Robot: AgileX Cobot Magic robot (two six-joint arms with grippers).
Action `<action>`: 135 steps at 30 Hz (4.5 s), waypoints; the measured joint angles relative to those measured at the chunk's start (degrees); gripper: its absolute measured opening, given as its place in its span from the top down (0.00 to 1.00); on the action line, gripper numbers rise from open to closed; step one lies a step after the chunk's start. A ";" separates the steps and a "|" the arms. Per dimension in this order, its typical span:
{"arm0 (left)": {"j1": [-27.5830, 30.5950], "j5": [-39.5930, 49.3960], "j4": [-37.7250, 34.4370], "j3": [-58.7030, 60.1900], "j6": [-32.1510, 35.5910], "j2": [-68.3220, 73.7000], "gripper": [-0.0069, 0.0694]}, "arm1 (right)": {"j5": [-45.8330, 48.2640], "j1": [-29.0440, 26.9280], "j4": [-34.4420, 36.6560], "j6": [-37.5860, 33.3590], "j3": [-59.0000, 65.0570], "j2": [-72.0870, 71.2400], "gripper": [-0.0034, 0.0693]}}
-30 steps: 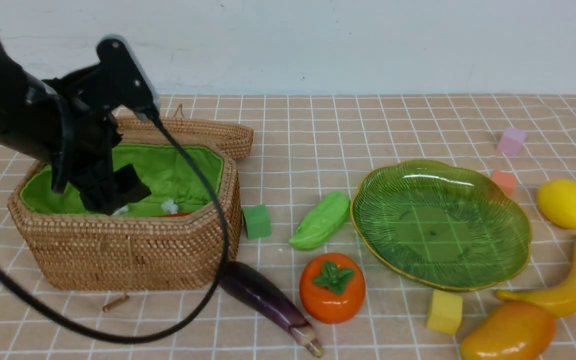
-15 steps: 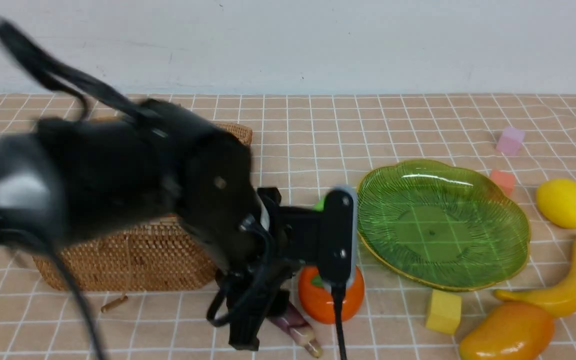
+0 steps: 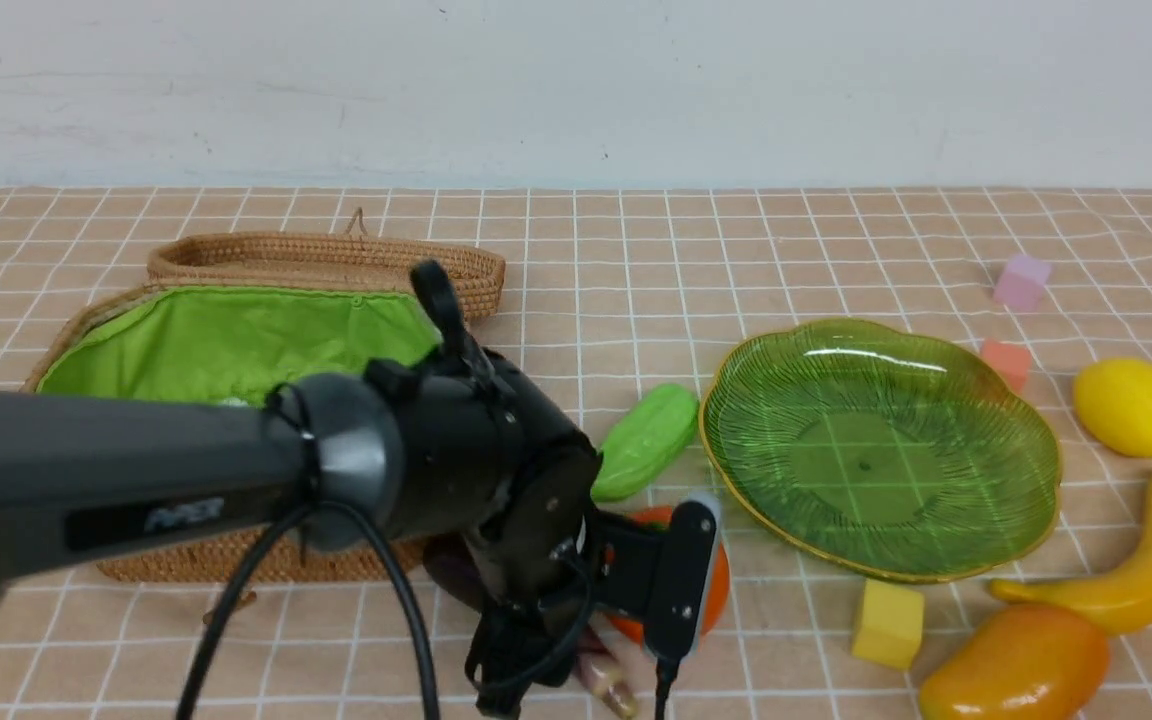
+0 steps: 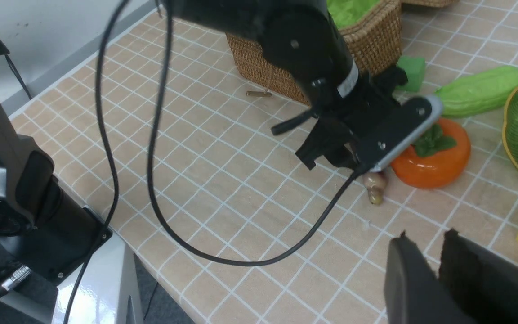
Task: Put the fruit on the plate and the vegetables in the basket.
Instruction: Use the left arm to grab an eggplant and put it into the left basket, then grab a tomato with your left arm and place it on the plate on the right, then take a chayote with your left arm and place it on the basket on the left.
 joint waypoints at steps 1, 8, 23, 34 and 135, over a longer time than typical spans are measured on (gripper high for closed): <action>0.00 0.43 0.28 -0.21 0.05 0.30 0.37 | 0.00 0.00 0.00 0.00 0.00 0.00 0.77; -0.05 5.42 0.72 -0.51 0.05 -0.20 0.48 | 0.05 0.00 0.17 0.00 0.00 0.00 0.76; 6.28 9.61 6.98 -0.38 -10.11 -30.59 0.48 | -2.66 0.00 0.17 0.00 0.00 0.00 0.75; 21.99 -1.30 9.50 -0.28 -12.94 -18.92 0.42 | -2.29 0.00 0.46 0.00 0.00 0.00 0.74; -6.88 22.74 -8.45 -50.10 -42.59 9.92 0.15 | 0.68 0.00 -19.60 16.69 0.00 0.00 0.70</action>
